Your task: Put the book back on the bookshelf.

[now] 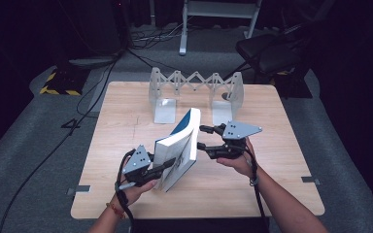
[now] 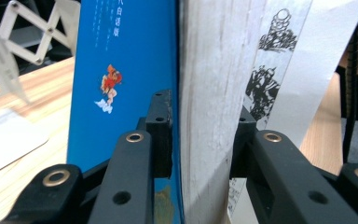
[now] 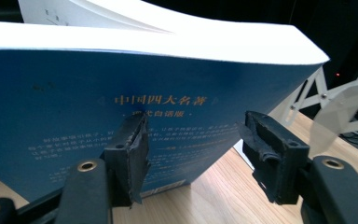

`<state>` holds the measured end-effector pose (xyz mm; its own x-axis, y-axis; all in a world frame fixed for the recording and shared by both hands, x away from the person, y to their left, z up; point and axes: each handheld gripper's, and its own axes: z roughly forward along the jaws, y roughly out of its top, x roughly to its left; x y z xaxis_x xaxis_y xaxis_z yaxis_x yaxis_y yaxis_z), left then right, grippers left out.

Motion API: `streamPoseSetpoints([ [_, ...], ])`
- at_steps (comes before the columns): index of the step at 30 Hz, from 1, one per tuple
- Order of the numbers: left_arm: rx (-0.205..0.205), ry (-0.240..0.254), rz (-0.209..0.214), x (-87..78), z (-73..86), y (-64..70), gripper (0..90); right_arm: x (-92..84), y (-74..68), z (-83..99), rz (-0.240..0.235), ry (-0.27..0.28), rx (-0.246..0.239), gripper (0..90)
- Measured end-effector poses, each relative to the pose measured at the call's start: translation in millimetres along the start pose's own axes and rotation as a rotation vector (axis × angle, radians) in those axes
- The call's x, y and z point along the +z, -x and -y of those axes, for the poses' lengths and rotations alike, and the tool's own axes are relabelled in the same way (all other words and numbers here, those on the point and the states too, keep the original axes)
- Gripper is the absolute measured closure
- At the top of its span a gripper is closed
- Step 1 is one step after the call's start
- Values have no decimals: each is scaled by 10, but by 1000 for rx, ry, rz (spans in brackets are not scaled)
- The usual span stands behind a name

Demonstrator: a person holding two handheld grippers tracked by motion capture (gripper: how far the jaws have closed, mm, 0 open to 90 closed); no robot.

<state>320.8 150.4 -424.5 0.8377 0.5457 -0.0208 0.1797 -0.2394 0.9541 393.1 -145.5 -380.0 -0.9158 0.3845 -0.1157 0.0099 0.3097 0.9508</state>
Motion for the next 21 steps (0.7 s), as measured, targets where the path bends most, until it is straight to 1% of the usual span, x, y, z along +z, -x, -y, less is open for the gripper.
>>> streamPoseSetpoints([
  [2, 2, 8, 18, 47, -14, -9, 700, -37, 16, 21, 5, -3, -1, 408],
  [3, 2, 8, 18, 47, -14, -9, 700, -66, 44, 37, 3, -8, 7, 408],
  [4, -3, 15, 37, 109, -34, -14, 698, -95, 64, 47, 8, -14, 6, 408],
  [6, -1, 20, 55, 197, -69, -7, 694, -143, 87, 58, 28, -14, 5, 413],
  [7, 0, 22, 65, 242, -85, -6, 693, -193, 106, 67, 40, -12, 10, 415],
  [10, -11, 43, 100, 406, -128, 5, 692, -325, 156, 105, 63, 21, 19, 429],
  [12, -5, 44, 103, 489, -153, 28, 691, -411, 196, 134, 78, 34, 29, 436],
  [14, -14, 54, 114, 620, -171, 54, 684, -497, 245, 161, 96, 29, 33, 437],
  [17, -11, 58, 123, 753, -201, 69, 680, -615, 280, 183, 139, 10, 16, 458],
  [19, -8, 62, 133, 801, -210, 66, 677, -677, 293, 203, 151, 2, 11, 458],
  [21, 8, 52, 129, 810, -230, 81, 668, -717, 304, 231, 151, 2, 13, 458],
])
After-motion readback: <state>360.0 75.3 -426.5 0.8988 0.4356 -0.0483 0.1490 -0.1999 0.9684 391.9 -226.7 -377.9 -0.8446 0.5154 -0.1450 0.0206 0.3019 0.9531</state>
